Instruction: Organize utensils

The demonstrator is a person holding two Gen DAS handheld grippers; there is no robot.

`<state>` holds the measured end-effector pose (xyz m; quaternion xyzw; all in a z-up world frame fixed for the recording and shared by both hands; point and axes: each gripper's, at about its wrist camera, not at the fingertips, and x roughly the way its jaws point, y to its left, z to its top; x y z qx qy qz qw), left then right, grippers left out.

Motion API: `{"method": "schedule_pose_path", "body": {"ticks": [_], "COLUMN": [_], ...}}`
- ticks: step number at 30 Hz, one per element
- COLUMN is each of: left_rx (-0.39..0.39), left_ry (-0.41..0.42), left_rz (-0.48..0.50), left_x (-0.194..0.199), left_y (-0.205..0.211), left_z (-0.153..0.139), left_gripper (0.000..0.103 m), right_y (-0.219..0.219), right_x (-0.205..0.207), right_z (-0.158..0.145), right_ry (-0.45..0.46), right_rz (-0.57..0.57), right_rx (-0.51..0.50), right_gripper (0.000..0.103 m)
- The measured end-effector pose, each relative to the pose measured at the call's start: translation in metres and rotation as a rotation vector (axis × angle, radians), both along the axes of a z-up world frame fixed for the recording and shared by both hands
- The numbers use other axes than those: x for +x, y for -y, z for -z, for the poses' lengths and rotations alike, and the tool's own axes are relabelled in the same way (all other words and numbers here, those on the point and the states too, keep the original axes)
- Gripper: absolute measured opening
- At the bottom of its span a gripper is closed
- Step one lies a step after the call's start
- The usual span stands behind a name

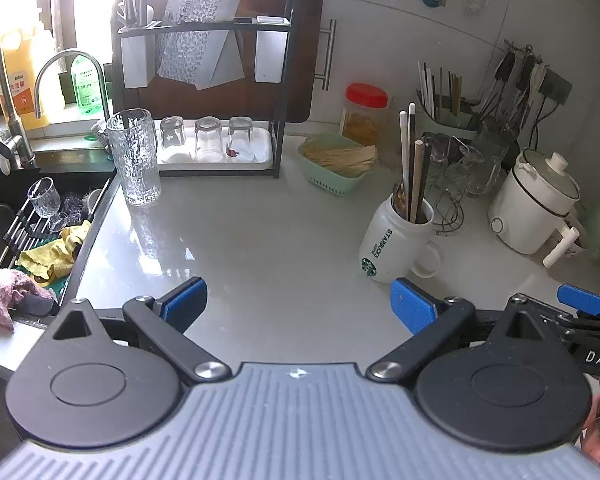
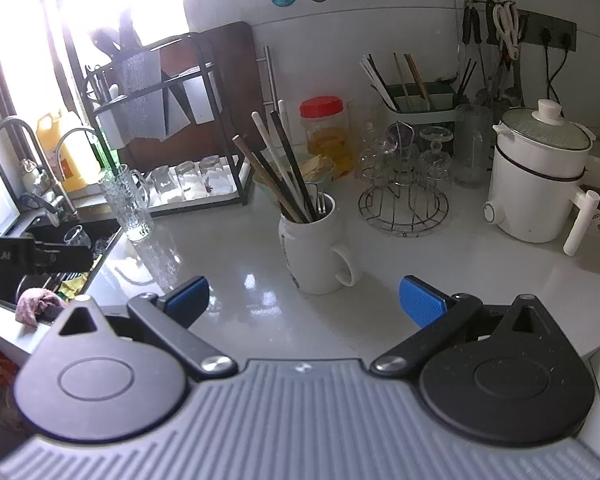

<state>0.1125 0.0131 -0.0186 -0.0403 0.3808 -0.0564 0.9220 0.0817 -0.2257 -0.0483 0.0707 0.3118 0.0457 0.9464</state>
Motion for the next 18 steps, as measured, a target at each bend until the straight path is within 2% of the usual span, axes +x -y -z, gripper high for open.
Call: {"method": "schedule_pose_path", "body": {"ticks": [18], "left_rx": [0.002], "left_ry": [0.016], "left_rz": [0.003], "left_x": [-0.0091], "left_y": [0.0018], "left_z": [-0.006], "left_gripper": [0.1], "right_y": [0.0008], "right_x": [-0.0037], "right_z": [-0.0015], "right_ry": [0.012], "right_rz": [-0.001], "right_rx": [0.001], "right_gripper": [0.103]}}
